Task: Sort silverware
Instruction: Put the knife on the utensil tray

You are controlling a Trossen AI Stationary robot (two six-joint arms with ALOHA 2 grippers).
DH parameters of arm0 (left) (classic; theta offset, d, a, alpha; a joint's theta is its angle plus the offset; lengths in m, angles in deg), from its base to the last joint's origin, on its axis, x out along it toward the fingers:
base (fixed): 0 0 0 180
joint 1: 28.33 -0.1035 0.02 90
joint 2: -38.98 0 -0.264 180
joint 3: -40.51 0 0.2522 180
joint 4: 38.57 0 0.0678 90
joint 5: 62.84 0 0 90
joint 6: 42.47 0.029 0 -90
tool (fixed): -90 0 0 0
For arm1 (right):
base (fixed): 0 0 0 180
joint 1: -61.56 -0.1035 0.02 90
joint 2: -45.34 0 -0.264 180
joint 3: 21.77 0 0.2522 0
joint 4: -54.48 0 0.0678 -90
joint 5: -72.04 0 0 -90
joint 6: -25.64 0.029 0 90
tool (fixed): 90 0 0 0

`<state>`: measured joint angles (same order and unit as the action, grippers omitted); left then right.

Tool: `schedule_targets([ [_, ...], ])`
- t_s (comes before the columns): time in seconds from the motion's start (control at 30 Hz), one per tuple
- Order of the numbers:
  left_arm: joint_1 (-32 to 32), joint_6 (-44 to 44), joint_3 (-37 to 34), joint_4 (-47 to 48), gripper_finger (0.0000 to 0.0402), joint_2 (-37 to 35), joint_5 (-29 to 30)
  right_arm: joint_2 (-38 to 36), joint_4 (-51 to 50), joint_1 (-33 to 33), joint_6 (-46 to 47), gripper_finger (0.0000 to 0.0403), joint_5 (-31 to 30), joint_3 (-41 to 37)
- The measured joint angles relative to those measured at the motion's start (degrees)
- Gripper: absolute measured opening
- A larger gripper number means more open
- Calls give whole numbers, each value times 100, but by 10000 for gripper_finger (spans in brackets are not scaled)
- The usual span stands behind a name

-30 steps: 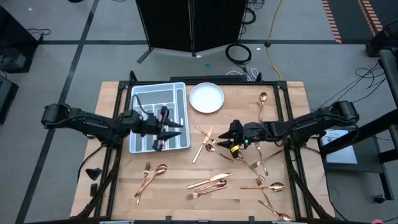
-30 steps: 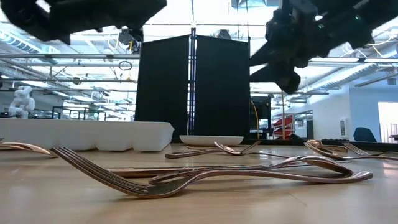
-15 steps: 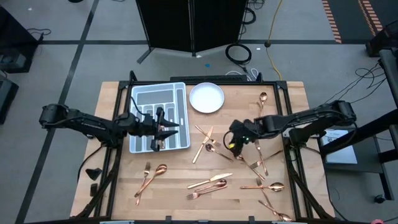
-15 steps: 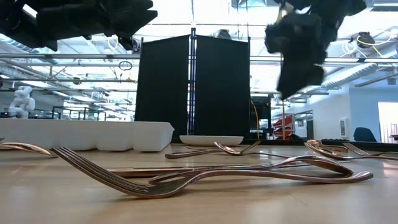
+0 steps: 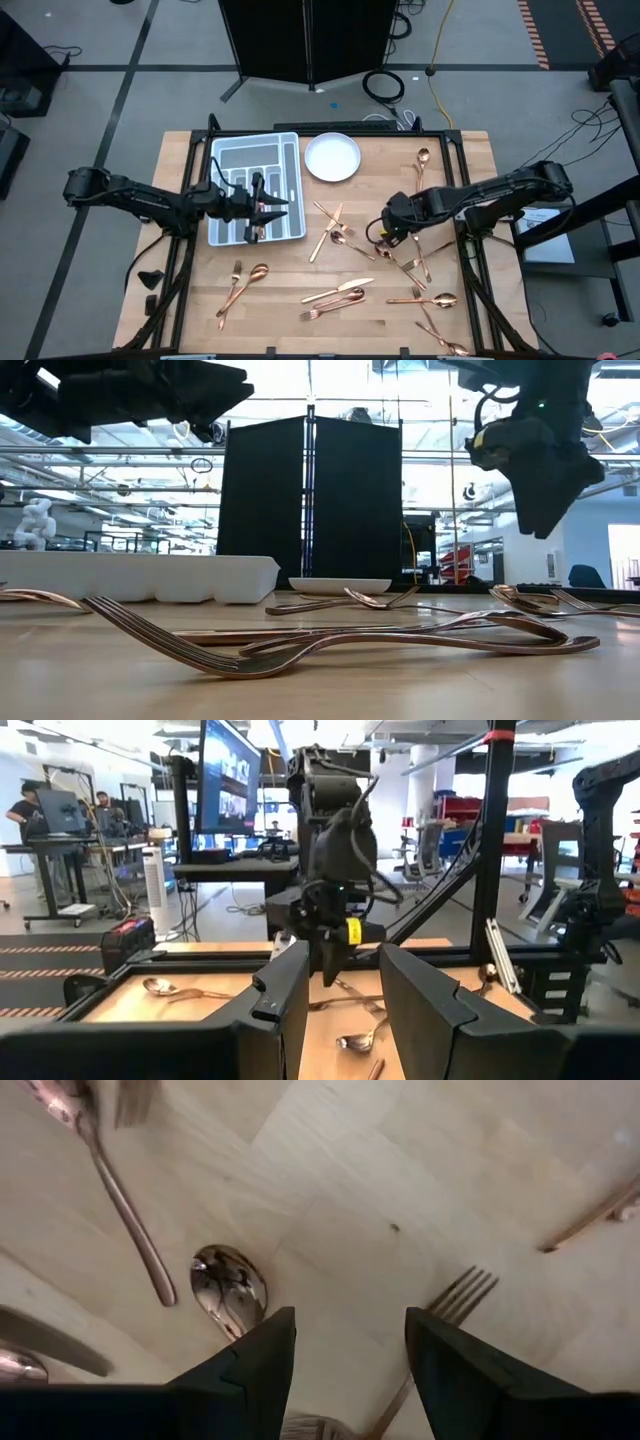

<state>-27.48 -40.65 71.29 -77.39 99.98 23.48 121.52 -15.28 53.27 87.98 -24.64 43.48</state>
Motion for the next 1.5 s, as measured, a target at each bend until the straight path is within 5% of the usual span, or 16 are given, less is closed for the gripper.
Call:
schedule_targets([
  [0.2, -10, 53, 0, 112, 121, 0, 186, 2, 1318, -41, -336, 183, -1234, 0],
  [0.37, -11, 50, 0, 96, 121, 0, 363, 153, 3129, -45, -1740, 183, -1431, -2],
  [0.47, -11, 12, 0, 89, 121, 0, 378, 362, 4204, -48, -2885, 183, -1363, -2],
  [0.8, -2, -384, 0, 26, 121, 0, 376, 1927, 6875, -89, -6524, 183, 283, 72],
  [1.17, 418, -1205, 0, 482, 121, 0, 372, 3305, 6178, 45, -7526, 183, 1076, 1425],
  [1.5, 653, -1205, 0, 1217, 121, 2, 382, 3463, 4809, 47, -7658, 183, 1132, 2046],
])
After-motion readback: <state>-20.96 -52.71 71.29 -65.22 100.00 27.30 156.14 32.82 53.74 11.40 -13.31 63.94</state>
